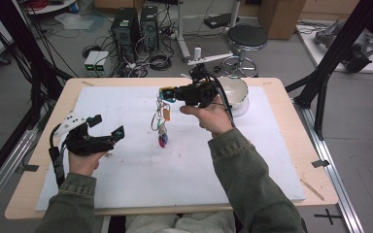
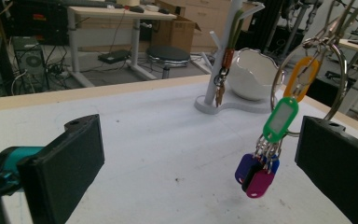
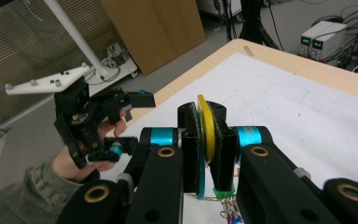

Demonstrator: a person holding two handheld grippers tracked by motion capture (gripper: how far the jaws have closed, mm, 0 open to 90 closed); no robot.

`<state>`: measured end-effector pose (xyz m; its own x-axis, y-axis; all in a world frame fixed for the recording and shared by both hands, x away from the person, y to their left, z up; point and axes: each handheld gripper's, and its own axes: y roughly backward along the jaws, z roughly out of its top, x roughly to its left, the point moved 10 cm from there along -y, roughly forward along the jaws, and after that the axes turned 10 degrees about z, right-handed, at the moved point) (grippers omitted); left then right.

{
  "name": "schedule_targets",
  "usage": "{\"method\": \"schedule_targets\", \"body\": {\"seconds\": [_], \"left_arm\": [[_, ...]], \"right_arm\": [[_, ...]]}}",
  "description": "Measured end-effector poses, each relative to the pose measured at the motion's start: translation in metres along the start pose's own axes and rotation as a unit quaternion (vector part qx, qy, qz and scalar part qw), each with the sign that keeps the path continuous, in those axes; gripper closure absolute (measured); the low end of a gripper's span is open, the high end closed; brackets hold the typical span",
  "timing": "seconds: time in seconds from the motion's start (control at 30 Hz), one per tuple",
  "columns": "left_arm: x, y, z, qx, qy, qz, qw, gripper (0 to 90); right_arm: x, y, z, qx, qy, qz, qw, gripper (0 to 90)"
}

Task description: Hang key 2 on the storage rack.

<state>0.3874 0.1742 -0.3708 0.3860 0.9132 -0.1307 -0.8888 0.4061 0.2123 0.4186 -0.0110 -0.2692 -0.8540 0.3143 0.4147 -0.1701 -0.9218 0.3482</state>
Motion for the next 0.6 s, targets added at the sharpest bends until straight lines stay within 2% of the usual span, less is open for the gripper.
{"method": "schedule_targets", "body": {"seconds": [0.3, 0.6], "left_arm": [[-0.02, -0.005, 0.005, -0.003, -0.017, -0.022, 0.9996, 1.7], [-0.038, -0.005, 0.008, -0.006, -0.029, -0.042, 0.9987, 1.7]], "right_arm": [[0.008, -0.007, 0.011, -0.01, 0.007, 0.0, 0.9999, 84.9], [0.019, -0.02, 0.016, -0.006, 0.013, 0.006, 0.9999, 84.9]]}}
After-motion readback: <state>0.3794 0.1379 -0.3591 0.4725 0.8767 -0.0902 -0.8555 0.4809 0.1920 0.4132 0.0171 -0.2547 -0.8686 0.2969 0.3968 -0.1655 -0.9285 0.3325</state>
